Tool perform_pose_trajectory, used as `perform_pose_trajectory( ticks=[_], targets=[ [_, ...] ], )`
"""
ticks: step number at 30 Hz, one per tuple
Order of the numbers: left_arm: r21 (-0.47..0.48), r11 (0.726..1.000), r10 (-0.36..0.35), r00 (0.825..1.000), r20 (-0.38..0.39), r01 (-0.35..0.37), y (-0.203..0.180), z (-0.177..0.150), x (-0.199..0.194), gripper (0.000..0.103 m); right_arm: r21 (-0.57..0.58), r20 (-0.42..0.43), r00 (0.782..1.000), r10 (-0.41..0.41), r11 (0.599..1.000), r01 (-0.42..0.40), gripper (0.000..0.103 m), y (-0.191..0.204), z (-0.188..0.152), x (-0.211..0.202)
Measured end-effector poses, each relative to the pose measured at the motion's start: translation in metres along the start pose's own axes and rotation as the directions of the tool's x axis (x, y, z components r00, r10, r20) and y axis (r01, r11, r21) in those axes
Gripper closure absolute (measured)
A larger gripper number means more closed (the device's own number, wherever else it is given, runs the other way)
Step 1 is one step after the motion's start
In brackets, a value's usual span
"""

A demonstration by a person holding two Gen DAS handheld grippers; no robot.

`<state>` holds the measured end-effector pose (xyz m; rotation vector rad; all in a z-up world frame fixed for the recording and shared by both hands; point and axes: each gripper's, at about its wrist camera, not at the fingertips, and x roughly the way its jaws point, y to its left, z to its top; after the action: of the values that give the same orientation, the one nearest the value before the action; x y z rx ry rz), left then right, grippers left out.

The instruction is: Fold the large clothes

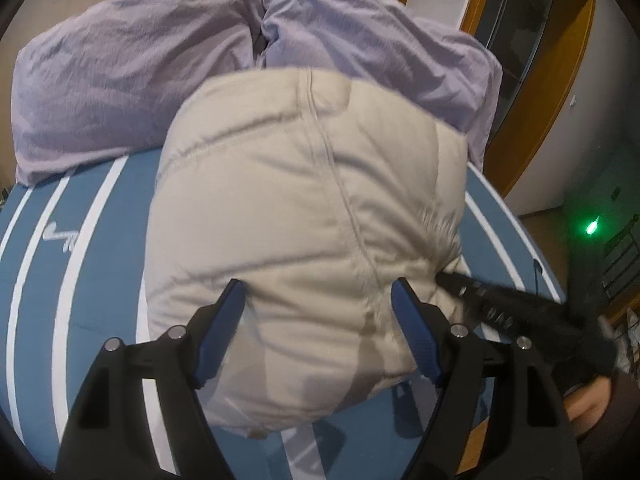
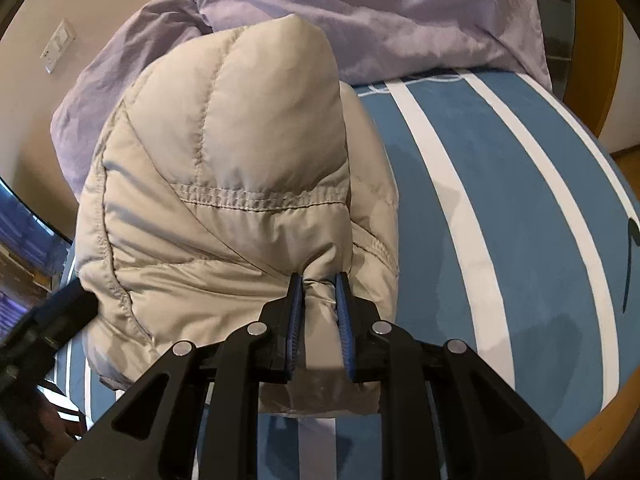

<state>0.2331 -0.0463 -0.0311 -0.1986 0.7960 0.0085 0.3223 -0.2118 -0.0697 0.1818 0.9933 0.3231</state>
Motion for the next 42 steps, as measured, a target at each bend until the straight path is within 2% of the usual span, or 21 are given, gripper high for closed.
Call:
perform_pose_trajectory(
  ticks=[7,16,25,27,29,37,42],
  targets=[
    [0.029,0.997,0.067,0.996,0.058,-0.068,0.0,0.025,-0.005,0.028,0.016,-0.004,1.0,-0.001,1.0,0.001,0.085,-0.001,-0.001,0.008],
    [0.01,0.982,0.187,0.982,0.039,-0.188,0.02,0.037,0.012,0.027,0.044,-0.003,1.0,0.016,0.999,-0.016,0.085,-0.006,-0.004,0.011],
    [0.039,0.976,0.213,0.977,0.005,-0.213,0.022,0.031,0.037,0.023,0.023,0.027,1.0,-0.014,1.0,0.014,0.084,-0.002,-0.004,0.004],
    [0.04,0.975,0.217,0.976,0.0,-0.217,0.024,0.029,0.043,0.023,0.02,0.037,0.999,-0.024,1.0,0.024,0.079,-0.001,-0.002,0.0],
    [0.047,0.974,0.221,0.975,-0.003,-0.221,0.024,0.028,0.047,0.023,0.026,0.046,0.999,-0.024,0.999,0.022,0.079,-0.001,0.001,-0.006],
    [0.059,0.974,0.219,0.975,-0.019,-0.218,0.022,0.026,0.056,0.023,0.005,0.197,0.98,-0.019,1.0,0.018,0.076,0.009,0.032,-0.04],
    [0.07,0.975,0.213,0.977,-0.026,-0.211,0.02,0.027,0.059,0.023,-0.056,0.234,0.972,-0.004,0.998,0.017,0.076,0.035,0.055,-0.035]
  ],
)
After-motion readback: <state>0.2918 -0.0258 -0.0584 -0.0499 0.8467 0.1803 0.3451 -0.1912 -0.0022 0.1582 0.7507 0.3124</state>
